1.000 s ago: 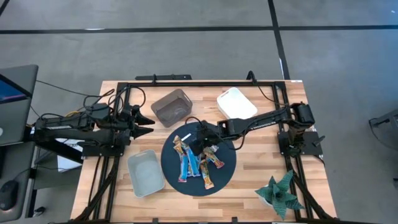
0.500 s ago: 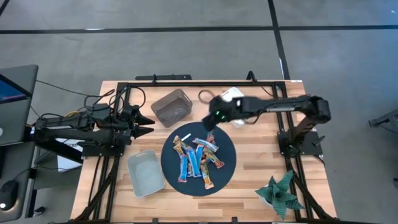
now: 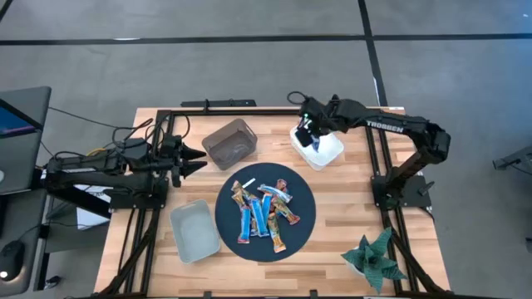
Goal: Pick and place Granola Bars by type
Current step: Put the blue granola bar into the white bin, then put the yellow granola bar into the black bin
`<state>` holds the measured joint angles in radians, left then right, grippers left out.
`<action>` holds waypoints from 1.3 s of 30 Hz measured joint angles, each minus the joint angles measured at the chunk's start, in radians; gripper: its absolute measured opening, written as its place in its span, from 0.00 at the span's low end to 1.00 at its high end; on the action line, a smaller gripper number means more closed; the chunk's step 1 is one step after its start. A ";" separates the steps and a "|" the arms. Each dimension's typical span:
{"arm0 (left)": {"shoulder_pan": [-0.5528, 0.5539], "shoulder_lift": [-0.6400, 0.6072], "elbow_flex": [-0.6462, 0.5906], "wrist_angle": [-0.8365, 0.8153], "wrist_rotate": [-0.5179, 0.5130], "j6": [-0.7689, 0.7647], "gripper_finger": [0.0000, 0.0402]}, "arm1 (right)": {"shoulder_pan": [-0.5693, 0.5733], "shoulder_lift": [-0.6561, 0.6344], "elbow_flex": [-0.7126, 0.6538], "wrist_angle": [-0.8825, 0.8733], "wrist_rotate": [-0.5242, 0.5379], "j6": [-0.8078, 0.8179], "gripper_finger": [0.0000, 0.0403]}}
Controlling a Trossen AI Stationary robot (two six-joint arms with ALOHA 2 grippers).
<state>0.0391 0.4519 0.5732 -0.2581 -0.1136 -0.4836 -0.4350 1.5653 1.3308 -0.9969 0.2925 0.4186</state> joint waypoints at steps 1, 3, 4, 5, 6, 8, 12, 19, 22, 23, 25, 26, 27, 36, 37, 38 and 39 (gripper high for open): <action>0.000 0.000 0.000 0.000 0.000 -0.005 0.51 | -0.010 0.005 0.001 0.003 0.001 -0.018 0.07; 0.000 0.000 0.000 0.000 -0.001 -0.015 0.51 | -0.023 0.020 0.002 -0.001 0.001 -0.045 0.11; 0.000 0.000 0.000 0.000 -0.002 -0.016 0.51 | -0.032 0.028 0.001 -0.011 -0.002 -0.060 0.13; 0.000 0.000 0.000 0.000 -0.004 -0.019 0.51 | -0.039 0.032 0.001 -0.010 -0.010 -0.069 0.16; 0.000 0.000 0.000 0.000 -0.005 -0.025 0.51 | -0.044 0.035 0.001 -0.010 -0.025 -0.070 0.19; 0.000 0.000 0.000 -0.001 -0.005 -0.034 0.51 | -0.049 0.044 0.001 -0.016 -0.036 -0.071 0.26; 0.000 0.000 0.000 -0.014 -0.005 -0.038 0.51 | -0.050 0.040 0.001 -0.017 -0.039 -0.059 0.43; 0.000 0.023 0.000 -0.063 0.014 -0.084 0.51 | 0.072 -0.040 0.001 0.089 -0.078 -0.105 0.57; 0.000 0.075 0.000 -0.066 0.089 -0.072 0.51 | 0.153 -0.069 0.001 0.138 -0.120 -0.131 0.57; -0.001 0.100 0.000 -0.064 0.117 -0.063 0.51 | 0.183 -0.072 0.001 0.145 -0.127 -0.135 0.57; -0.001 0.157 0.000 -0.066 0.171 -0.039 0.50 | 0.242 -0.073 0.001 0.159 -0.143 -0.140 0.56; -0.001 0.192 0.000 -0.062 0.196 -0.021 0.50 | 0.271 -0.073 0.001 0.164 -0.146 -0.140 0.55; -0.001 0.226 0.000 -0.056 0.219 0.002 0.49 | 0.298 -0.073 0.002 0.169 -0.152 -0.142 0.54; -0.001 0.516 0.003 0.039 0.256 0.311 0.42 | 0.463 -0.073 0.001 0.166 -0.089 -0.117 0.49; -0.001 0.547 0.011 0.033 0.244 0.351 0.41 | 0.471 -0.073 0.001 0.163 -0.084 -0.114 0.49; -0.001 0.580 0.023 0.028 0.232 0.389 0.40 | 0.477 -0.073 0.001 0.160 -0.084 -0.112 0.48; -0.001 0.608 0.036 0.022 0.226 0.429 0.39 | 0.485 -0.073 0.001 0.160 -0.084 -0.111 0.47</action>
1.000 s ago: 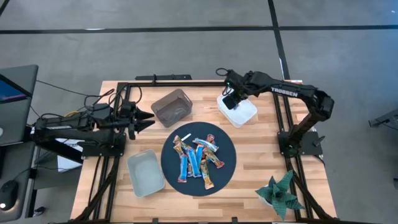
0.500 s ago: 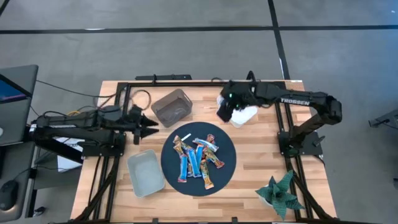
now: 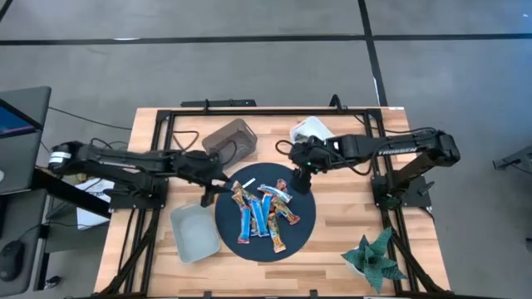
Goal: Pick and place Granola Bars by type
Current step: Put the yellow granola bar into the black bin
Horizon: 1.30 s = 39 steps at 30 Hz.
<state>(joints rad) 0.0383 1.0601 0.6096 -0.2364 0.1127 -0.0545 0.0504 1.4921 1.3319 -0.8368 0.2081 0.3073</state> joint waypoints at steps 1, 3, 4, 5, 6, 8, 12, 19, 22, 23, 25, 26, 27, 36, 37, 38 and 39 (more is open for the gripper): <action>0.000 0.029 0.015 -0.010 -0.001 0.040 0.39 | 0.009 0.000 0.000 0.000 0.000 0.005 0.47; 0.000 0.091 0.047 -0.017 0.021 0.117 0.38 | 0.024 0.000 0.000 0.000 0.000 0.006 0.46; -0.002 0.121 0.065 -0.020 0.040 0.158 0.38 | 0.032 0.000 0.000 0.000 0.000 0.007 0.45; -0.008 0.150 0.081 -0.019 0.055 0.200 0.38 | 0.039 0.000 0.000 0.000 0.000 0.007 0.45; -0.015 0.181 0.100 -0.024 0.064 0.243 0.38 | 0.044 0.000 0.000 0.000 0.000 0.007 0.44; -0.032 0.239 0.130 -0.046 0.062 0.341 0.38 | 0.051 0.000 0.000 0.000 0.000 0.007 0.44; -0.060 0.350 0.187 -0.106 0.037 0.497 0.38 | 0.061 0.000 0.000 -0.006 0.000 0.027 0.42; -0.071 0.467 0.256 -0.154 0.004 0.615 0.38 | 0.069 0.000 0.000 -0.019 0.001 0.055 0.40; -0.071 0.499 0.262 -0.153 0.011 0.620 0.38 | 0.079 0.000 0.000 -0.019 0.001 0.067 0.39; -0.071 0.513 0.262 -0.157 0.013 0.620 0.38 | 0.082 0.000 0.000 -0.019 0.001 0.067 0.39; -0.071 0.537 0.262 -0.159 0.014 0.620 0.38 | 0.088 0.000 0.000 -0.019 0.002 0.069 0.38; -0.071 0.546 0.262 -0.161 0.014 0.620 0.38 | 0.092 0.000 0.000 -0.019 0.002 0.070 0.38; -0.071 0.552 0.262 -0.162 0.013 0.620 0.38 | 0.094 0.000 0.000 -0.019 0.003 0.070 0.38; -0.072 0.563 0.262 -0.161 -0.047 0.592 0.36 | 0.100 0.000 0.000 -0.018 0.003 0.086 0.35; -0.072 0.563 0.262 -0.162 -0.047 0.592 0.35 | 0.100 0.000 0.000 -0.018 0.003 0.086 0.34; -0.072 0.563 0.262 -0.162 -0.047 0.592 0.35 | 0.100 0.000 0.000 -0.018 0.003 0.086 0.34; -0.072 0.563 0.262 -0.162 -0.048 0.592 0.34 | 0.100 0.000 0.000 -0.017 0.003 0.086 0.34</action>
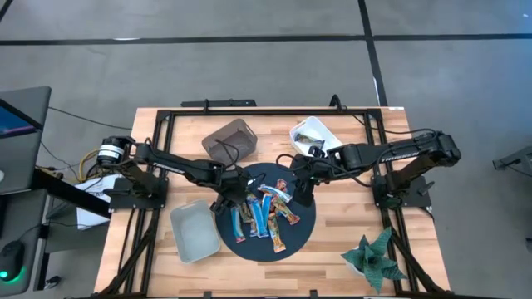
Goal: Pick and place Granola Bars by type
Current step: Put the yellow granola bar into the black bin
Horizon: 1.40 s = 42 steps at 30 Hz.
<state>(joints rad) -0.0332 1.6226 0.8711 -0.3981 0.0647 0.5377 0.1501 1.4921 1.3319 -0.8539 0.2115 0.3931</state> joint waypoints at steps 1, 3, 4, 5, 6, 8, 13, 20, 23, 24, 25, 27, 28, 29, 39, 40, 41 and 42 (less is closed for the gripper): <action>0.000 0.000 0.000 0.000 -0.001 0.000 0.34 | 0.000 0.000 0.000 0.001 0.000 0.000 0.33; 0.000 0.000 0.000 -0.004 -0.002 0.000 0.33 | 0.000 0.000 0.000 0.002 0.000 0.000 0.33; 0.000 0.000 0.000 -0.008 -0.002 0.000 0.33 | 0.000 0.000 0.000 0.002 0.000 0.000 0.33; 0.000 0.000 -0.002 -0.010 -0.002 -0.001 0.33 | 0.000 0.000 0.000 0.002 0.000 0.000 0.33; 0.000 0.000 -0.005 -0.008 -0.002 -0.001 0.33 | 0.000 0.000 0.000 0.002 0.000 0.000 0.33; 0.000 0.000 -0.009 -0.004 -0.004 0.000 0.33 | 0.000 0.000 0.000 0.003 0.000 0.000 0.33; -0.005 0.000 -0.009 0.001 -0.026 0.000 0.33 | 0.000 0.000 0.000 0.003 0.000 0.000 0.33; -0.005 -0.001 -0.009 -0.015 -0.069 -0.024 0.25 | 0.000 0.000 0.000 0.003 0.000 0.000 0.33; -0.005 -0.002 -0.009 -0.020 -0.070 -0.034 0.15 | 0.000 0.000 0.000 0.003 0.000 0.000 0.33; -0.005 -0.002 -0.009 -0.021 -0.070 -0.037 0.11 | 0.000 0.000 0.000 0.003 0.000 0.000 0.33; -0.005 -0.003 -0.008 -0.022 -0.070 -0.042 0.08 | 0.000 0.000 0.000 0.003 0.000 0.000 0.33; -0.005 -0.003 -0.008 -0.024 -0.071 -0.065 0.02 | 0.000 0.000 0.000 0.003 0.000 0.000 0.33; -0.005 -0.003 -0.008 -0.024 -0.071 -0.080 0.02 | 0.000 0.000 0.000 0.003 0.000 0.000 0.33; -0.004 -0.003 -0.008 -0.025 -0.070 -0.092 0.02 | 0.000 0.000 0.000 0.003 0.000 0.000 0.33; -0.005 -0.024 0.073 -0.062 -0.023 -0.175 0.00 | 0.000 0.000 0.000 0.002 0.000 0.000 0.33; -0.005 -0.030 0.083 -0.062 -0.025 -0.175 0.00 | 0.000 0.000 0.000 0.001 0.000 0.000 0.33; -0.004 -0.039 0.096 -0.070 -0.026 -0.175 0.00 | 0.000 0.000 -0.001 0.001 0.000 0.000 0.33; -0.004 -0.047 0.115 -0.071 -0.030 -0.175 0.00 | 0.000 0.000 -0.001 0.001 0.000 0.000 0.33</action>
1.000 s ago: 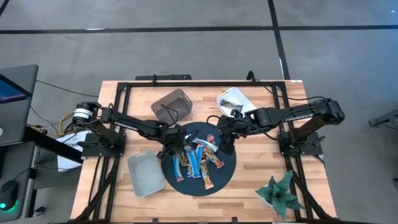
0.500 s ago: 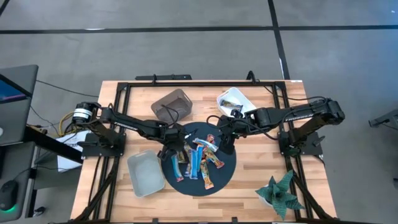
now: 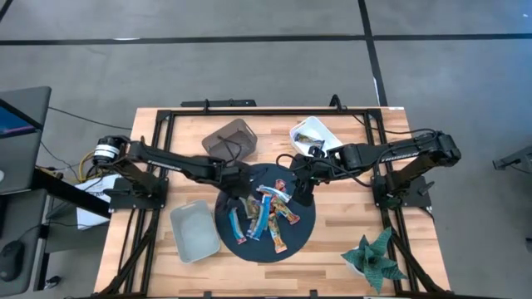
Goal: Pick and place Granola Bars by type
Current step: Put the yellow granola bar into the black bin
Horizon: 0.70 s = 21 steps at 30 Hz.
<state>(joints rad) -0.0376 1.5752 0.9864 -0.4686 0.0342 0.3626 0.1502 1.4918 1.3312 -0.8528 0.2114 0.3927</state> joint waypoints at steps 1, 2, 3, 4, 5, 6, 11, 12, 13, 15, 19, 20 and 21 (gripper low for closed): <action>0.000 -0.009 0.019 0.005 -0.015 0.000 0.00 | 0.000 0.000 0.000 -0.002 0.000 0.000 0.33; 0.000 -0.020 0.034 0.005 -0.041 0.001 0.00 | 0.000 0.000 0.000 -0.004 0.000 0.000 0.33; 0.002 -0.033 0.048 -0.005 -0.072 0.009 0.00 | 0.000 0.000 0.000 -0.003 0.000 0.000 0.33; 0.003 -0.043 0.062 -0.017 -0.112 0.019 0.00 | 0.000 0.000 0.000 -0.003 0.000 0.000 0.33; 0.007 -0.052 0.076 -0.021 -0.161 0.024 0.00 | 0.000 0.000 0.000 -0.005 0.000 0.000 0.33; 0.014 -0.065 0.087 -0.025 -0.211 0.027 0.00 | 0.000 0.000 0.000 -0.005 0.000 0.000 0.33; 0.083 -0.127 0.119 -0.069 -0.379 0.013 0.00 | 0.000 0.000 0.000 -0.002 0.000 -0.001 0.33; 0.101 -0.136 0.119 -0.083 -0.404 0.003 0.00 | 0.000 0.000 0.000 -0.001 0.000 0.000 0.33; 0.120 -0.145 0.119 -0.098 -0.426 -0.004 0.00 | 0.000 0.000 0.000 -0.002 0.000 -0.001 0.33; 0.160 -0.165 0.119 -0.137 -0.452 -0.012 0.00 | 0.000 0.000 0.000 0.002 0.000 -0.001 0.33; 0.231 -0.181 0.119 -0.181 -0.362 -0.015 0.00 | 0.000 0.000 0.000 0.001 0.000 -0.003 0.33; 0.242 -0.183 0.119 -0.175 -0.313 -0.014 0.00 | 0.000 0.000 0.000 0.002 0.000 -0.004 0.33; 0.250 -0.184 0.119 -0.172 -0.263 -0.009 0.00 | 0.000 0.000 0.000 0.001 0.000 -0.007 0.33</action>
<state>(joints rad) 0.2121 1.3910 1.1049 -0.6407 -0.2283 0.3540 0.1501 1.4918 1.3308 -0.8516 0.2112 0.3857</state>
